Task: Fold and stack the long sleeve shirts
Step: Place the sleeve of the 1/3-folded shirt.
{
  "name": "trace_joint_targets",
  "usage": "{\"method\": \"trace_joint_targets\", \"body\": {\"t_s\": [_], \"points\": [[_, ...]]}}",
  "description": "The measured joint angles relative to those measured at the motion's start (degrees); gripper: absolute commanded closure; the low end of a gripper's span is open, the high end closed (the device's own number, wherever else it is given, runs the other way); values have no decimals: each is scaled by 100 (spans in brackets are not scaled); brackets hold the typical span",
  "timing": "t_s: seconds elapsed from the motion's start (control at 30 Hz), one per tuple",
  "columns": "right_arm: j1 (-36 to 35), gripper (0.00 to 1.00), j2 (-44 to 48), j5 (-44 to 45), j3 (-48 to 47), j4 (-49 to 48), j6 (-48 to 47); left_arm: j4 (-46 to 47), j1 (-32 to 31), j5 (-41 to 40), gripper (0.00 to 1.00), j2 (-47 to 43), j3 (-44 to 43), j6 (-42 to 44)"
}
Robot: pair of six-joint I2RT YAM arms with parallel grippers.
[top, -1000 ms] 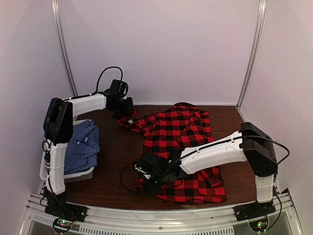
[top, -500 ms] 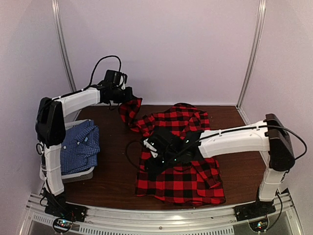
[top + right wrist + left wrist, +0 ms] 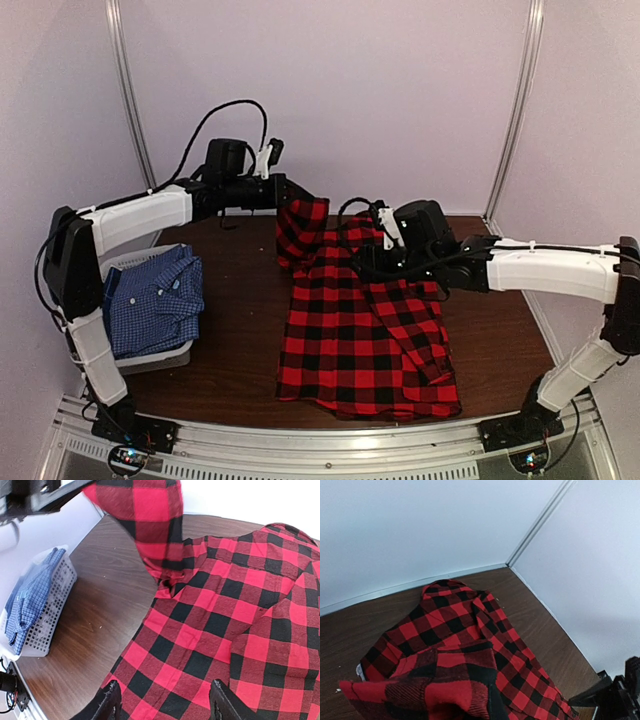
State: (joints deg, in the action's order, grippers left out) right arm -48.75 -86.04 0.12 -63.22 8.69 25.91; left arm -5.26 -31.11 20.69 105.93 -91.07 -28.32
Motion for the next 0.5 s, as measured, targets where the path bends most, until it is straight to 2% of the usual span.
{"method": "trace_joint_targets", "body": {"t_s": [0.5], "points": [[951,34,649,-299,909,-686,129,264,-588,2164,100,192,48,420]]}}
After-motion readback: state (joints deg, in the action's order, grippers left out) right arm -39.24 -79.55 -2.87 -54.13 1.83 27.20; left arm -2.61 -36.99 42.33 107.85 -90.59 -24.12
